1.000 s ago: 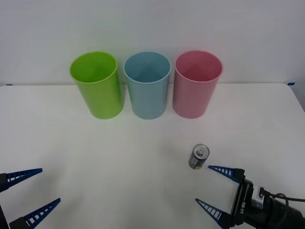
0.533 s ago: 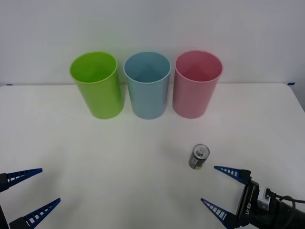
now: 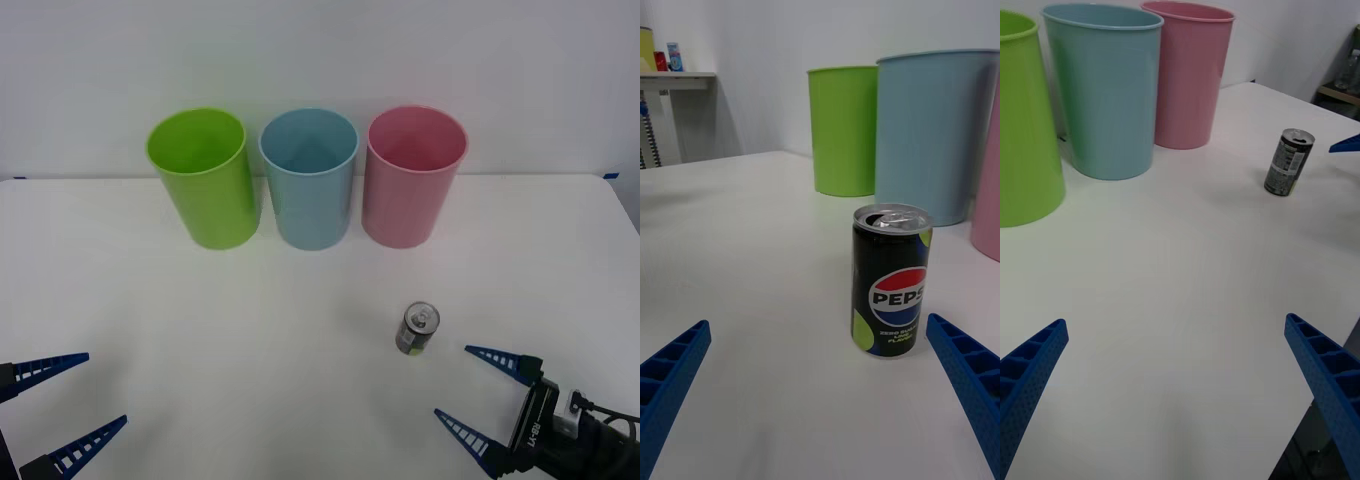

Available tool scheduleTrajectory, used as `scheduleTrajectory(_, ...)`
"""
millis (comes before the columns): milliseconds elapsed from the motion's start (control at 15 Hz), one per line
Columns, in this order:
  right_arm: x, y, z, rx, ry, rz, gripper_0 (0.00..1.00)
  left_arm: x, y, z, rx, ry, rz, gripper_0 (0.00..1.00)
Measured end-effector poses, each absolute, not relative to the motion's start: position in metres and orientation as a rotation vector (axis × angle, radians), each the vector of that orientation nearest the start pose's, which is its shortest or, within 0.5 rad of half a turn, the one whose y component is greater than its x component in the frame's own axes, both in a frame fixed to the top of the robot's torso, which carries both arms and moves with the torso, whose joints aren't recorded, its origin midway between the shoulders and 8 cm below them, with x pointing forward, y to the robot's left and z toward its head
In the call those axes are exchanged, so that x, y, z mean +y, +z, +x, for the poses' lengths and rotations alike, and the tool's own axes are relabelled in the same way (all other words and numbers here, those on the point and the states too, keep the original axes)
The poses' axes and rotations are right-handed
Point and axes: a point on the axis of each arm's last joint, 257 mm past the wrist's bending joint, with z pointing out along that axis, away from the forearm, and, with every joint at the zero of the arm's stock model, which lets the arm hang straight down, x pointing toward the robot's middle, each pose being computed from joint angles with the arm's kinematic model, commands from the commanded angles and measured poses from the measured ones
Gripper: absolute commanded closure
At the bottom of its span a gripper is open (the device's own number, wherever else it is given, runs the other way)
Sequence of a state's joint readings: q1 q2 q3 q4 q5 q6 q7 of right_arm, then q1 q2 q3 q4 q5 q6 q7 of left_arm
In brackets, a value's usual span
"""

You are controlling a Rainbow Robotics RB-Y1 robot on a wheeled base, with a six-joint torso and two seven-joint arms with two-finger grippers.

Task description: Put cans in the blue bin and PET bottles in the pink bin and trash in the green bin.

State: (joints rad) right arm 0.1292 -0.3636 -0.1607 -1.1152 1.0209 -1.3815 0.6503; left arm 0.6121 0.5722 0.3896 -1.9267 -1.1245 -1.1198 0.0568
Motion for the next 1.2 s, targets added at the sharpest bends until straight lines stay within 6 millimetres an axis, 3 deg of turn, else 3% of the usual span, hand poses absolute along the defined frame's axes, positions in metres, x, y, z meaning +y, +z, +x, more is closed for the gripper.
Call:
scheduleTrajectory(600, -0.217, -0.325, 0.354, 1.415, 0.580, -0.774, 0.00, 0.289, -0.225, 0.277, 1.732, -0.539, 0.759, 0.00)
scheduleTrajectory(1200, -0.207, -0.327, 0.371, 1.433, 0.561, -0.718, 0.00, 0.289, -0.225, 0.277, 1.732, -0.539, 0.759, 0.00)
